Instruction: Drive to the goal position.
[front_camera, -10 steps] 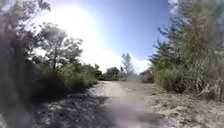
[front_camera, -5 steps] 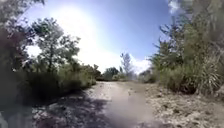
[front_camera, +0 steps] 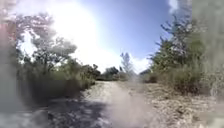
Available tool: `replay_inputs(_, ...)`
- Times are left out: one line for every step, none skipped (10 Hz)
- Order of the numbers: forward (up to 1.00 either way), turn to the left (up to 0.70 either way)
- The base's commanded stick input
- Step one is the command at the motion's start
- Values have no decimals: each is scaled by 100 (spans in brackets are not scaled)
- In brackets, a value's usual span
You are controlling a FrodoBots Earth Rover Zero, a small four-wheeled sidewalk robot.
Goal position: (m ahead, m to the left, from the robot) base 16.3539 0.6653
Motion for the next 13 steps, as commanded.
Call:
replay_inputs(70, 0)
replay_inputs(70, 0)
replay_inputs(70, 0)
replay_inputs(70, 0)
replay_inputs(70, 0)
replay_inputs(70, 0)
replay_inputs(70, 0)
replay_inputs(70, 0)
replay_inputs(70, 0)
replay_inputs(70, 0)
replay_inputs(70, 0)
replay_inputs(70, 0)
replay_inputs(70, 0)
